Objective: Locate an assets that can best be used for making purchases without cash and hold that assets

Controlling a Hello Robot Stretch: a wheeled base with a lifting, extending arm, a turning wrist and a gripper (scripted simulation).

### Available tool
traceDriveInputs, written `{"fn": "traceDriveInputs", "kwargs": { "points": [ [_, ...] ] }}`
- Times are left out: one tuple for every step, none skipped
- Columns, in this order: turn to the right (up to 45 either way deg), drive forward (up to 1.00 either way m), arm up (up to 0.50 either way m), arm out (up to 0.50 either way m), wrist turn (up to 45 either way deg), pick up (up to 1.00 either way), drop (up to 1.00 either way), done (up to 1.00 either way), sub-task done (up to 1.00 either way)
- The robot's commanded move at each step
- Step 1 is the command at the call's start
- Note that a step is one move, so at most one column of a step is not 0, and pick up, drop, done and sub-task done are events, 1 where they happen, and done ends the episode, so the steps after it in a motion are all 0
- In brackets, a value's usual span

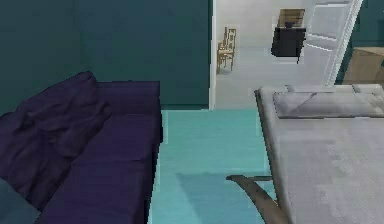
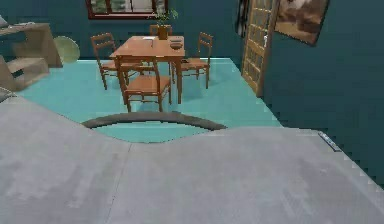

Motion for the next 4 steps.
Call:
{"fn": "traceDriveInputs", "kwargs": {
  "points": [
    [0.0, 1.0, 0.0, 0.0, 0.0, 0.0, 0.0, 0.0, 0.0],
    [-6.0, 0.0, 0.0, 0.0, 0.0, 0.0, 0.0, 0.0, 0.0],
    [0.0, 0.5, 0.0, 0.0, 0.0, 0.0, 0.0, 0.0, 0.0],
    [24.0, 0.0, 0.0, 0.0, 0.0, 0.0, 0.0, 0.0, 0.0]
  ]
}}
